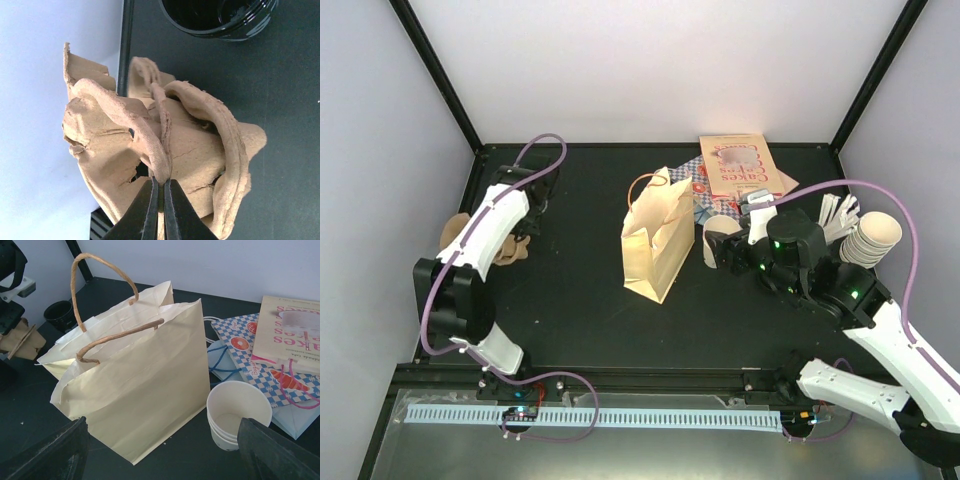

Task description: Pack the takeout coffee

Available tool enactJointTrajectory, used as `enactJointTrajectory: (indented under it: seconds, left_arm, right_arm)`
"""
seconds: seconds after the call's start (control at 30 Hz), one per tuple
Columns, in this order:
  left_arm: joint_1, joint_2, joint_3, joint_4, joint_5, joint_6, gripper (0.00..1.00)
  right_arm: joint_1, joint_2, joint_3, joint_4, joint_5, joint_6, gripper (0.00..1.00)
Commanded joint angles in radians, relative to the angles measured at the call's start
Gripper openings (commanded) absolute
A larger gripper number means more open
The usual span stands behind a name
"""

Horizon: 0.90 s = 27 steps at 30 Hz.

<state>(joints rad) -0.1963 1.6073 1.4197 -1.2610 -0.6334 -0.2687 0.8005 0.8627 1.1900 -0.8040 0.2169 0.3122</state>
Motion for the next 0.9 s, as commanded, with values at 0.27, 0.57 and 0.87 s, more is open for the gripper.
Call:
enactJointTrajectory:
  seconds: [0.27,0.57,0.87]
  left_arm:
    - [-0.08,0.038,0.062,-0.158,-0.182,-0.082,0.02]
    - [-0.239,0.171,0.065,-0.29,-0.322,-0.262,0.03]
    - [-0.395,0.33,0.007,-0.292,-0.323,-0.386,0.04]
  right_arm:
    - [-0.004,0.003,0.024,0.007,-0.021,-0.002,0.83]
    - [-0.004,0.007,0.025,0.004,-0.021,0.005,0.83]
    - [-0.003,0.007,0.027,-0.006,-0.019,0.013,0.83]
